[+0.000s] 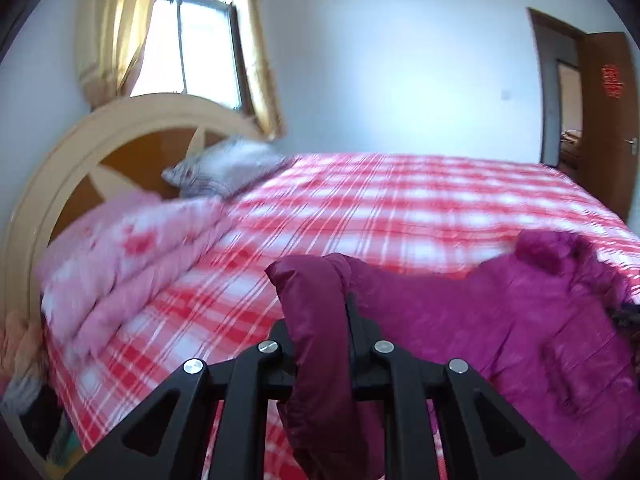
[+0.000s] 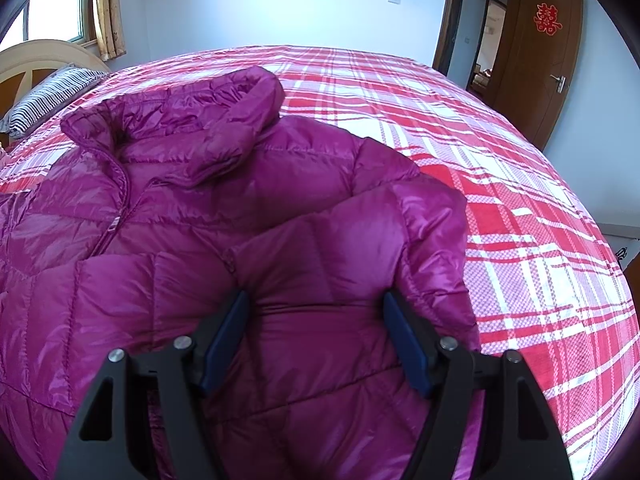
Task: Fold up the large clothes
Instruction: 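Grasp the other sleeve cuff with the left gripper and lift it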
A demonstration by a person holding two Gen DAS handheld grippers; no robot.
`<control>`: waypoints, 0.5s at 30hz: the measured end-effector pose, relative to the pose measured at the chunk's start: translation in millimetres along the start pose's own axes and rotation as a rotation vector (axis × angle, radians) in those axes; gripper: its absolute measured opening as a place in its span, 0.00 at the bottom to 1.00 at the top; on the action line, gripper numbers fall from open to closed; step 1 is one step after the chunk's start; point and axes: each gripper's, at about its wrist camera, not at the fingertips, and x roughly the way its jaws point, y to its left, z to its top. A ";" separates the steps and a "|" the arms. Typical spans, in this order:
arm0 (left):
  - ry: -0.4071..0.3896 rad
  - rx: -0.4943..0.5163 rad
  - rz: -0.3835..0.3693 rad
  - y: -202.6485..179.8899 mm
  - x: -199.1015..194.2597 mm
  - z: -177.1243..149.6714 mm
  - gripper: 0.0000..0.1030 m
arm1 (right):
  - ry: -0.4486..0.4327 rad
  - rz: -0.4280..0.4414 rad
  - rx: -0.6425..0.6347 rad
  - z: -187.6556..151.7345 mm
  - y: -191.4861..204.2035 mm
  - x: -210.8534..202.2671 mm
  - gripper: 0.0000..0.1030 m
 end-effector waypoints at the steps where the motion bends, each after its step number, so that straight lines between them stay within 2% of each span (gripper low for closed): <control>1: -0.009 0.004 -0.019 -6.3 -2.7 6.9 0.15 | -0.001 0.001 0.001 0.2 -0.4 -0.3 0.71; 7: -0.057 0.023 -0.130 -48.8 -20.5 35.8 0.14 | -0.003 0.007 0.005 0.0 -2.8 -1.0 0.71; 15: -0.095 0.081 -0.206 -93.8 -37.2 56.2 0.14 | -0.005 0.007 0.006 -0.2 -2.4 -1.1 0.72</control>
